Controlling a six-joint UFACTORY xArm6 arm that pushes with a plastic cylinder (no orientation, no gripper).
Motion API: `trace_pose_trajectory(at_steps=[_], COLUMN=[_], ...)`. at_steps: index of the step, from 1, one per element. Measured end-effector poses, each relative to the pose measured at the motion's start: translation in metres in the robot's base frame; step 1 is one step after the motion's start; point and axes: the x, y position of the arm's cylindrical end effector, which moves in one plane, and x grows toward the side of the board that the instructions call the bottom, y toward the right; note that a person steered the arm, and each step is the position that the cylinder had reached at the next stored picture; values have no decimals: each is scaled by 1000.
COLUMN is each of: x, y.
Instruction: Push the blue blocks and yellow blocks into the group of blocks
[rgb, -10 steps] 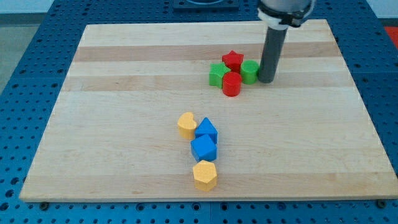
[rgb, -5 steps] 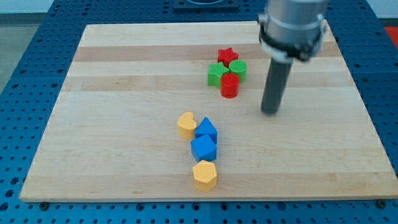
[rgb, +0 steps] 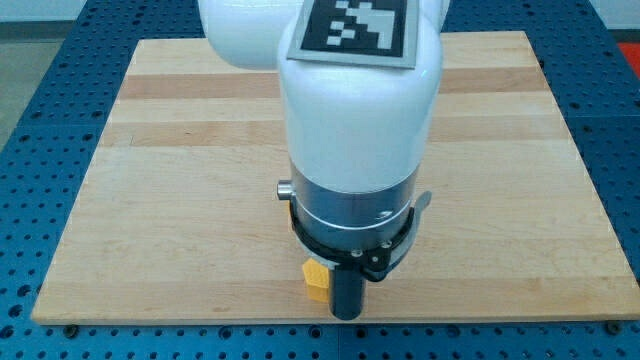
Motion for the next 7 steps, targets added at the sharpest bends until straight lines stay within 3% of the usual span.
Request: trace_pose_trajectory(at_steps=[2,3,4,6,7], x=[-19,-103,-112,-93,-43], y=[-51,-52,-52,-65,-67])
